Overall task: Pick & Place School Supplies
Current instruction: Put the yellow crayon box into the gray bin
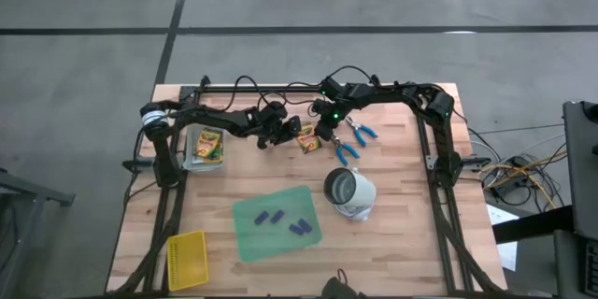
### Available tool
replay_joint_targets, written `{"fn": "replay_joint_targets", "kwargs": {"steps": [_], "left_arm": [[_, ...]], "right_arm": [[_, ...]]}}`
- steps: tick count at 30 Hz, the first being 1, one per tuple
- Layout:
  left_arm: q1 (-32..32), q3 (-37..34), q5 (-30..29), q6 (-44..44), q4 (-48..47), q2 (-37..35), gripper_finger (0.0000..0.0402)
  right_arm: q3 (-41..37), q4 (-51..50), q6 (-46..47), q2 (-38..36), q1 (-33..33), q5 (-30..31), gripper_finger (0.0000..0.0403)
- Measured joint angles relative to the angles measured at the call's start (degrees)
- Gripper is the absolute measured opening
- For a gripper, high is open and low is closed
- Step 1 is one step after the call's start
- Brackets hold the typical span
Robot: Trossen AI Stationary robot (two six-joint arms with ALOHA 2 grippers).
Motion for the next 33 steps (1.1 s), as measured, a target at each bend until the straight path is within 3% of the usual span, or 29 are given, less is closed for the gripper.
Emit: {"fn": "replay_joint_targets", "kwargs": {"steps": [33], "left_arm": [[0.0,-0.09,-5.14,0.11,2.27,0.0,0.014]], "right_arm": [[-0.02,-1.07,-0.2,-0.09,-0.02,2.9,0.0008]]}}
